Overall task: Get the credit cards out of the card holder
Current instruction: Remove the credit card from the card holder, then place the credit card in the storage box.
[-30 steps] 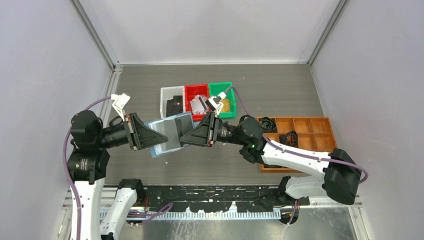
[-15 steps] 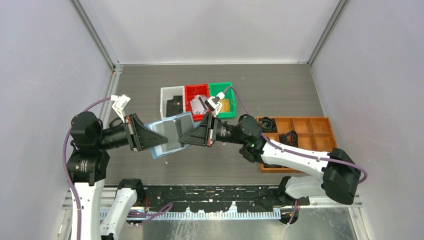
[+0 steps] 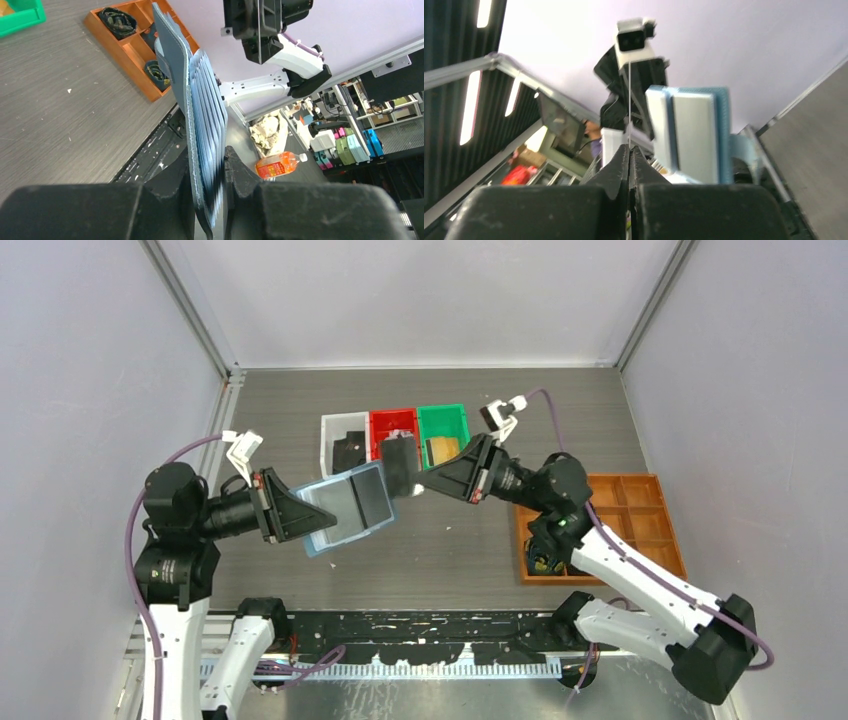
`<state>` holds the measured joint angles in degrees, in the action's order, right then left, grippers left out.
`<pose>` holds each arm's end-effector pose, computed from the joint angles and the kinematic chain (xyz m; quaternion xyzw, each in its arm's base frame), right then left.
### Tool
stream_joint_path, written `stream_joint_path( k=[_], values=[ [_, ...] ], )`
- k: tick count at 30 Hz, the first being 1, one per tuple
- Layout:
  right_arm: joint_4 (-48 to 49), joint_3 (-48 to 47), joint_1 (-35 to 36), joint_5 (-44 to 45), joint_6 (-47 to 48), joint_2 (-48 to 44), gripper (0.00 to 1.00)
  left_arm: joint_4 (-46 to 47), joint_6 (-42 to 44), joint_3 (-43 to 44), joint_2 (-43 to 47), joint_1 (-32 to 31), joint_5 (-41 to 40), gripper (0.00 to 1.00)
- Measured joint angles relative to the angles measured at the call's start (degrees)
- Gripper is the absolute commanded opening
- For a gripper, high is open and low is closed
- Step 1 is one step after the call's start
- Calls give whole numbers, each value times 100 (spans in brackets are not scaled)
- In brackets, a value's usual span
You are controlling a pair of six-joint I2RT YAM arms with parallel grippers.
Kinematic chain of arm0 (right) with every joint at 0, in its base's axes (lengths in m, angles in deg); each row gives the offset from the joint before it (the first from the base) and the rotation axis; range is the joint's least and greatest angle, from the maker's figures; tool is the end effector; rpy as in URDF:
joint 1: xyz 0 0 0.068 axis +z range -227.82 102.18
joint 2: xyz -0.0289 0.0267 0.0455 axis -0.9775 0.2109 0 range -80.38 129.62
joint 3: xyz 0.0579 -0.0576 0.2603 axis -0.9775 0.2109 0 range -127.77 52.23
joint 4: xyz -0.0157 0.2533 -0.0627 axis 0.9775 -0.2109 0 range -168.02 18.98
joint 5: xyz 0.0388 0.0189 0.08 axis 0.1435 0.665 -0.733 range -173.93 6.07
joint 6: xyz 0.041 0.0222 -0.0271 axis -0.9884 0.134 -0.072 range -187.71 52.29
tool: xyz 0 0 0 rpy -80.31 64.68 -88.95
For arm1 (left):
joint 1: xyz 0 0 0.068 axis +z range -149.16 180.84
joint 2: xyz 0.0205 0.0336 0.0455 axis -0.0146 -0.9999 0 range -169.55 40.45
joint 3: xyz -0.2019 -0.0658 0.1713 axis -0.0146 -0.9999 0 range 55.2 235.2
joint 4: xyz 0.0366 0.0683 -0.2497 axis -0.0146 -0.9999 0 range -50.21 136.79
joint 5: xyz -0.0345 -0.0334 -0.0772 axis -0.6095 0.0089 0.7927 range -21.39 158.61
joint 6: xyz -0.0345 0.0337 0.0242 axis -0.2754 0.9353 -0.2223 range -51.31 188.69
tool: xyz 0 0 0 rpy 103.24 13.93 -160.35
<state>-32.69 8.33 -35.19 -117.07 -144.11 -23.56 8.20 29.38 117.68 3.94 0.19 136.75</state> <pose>0.1497 0.1643 0.3827 -0.0820 0.5601 0.7755 0.2796 0.0866 -0.0340 0.4127 0.1164 0.7260 -0.5879 0.3373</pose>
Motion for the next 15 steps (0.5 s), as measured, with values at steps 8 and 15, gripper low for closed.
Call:
stream_joint_path(
  k=[8,15],
  values=[
    [-1248,-560,-922,-120,597,11,1,-374,358,57,31,0,-52,0],
    [-1784,-1211,-949,-42,1379,1060,1,-662,542,503,164,0,-138,0]
  ],
)
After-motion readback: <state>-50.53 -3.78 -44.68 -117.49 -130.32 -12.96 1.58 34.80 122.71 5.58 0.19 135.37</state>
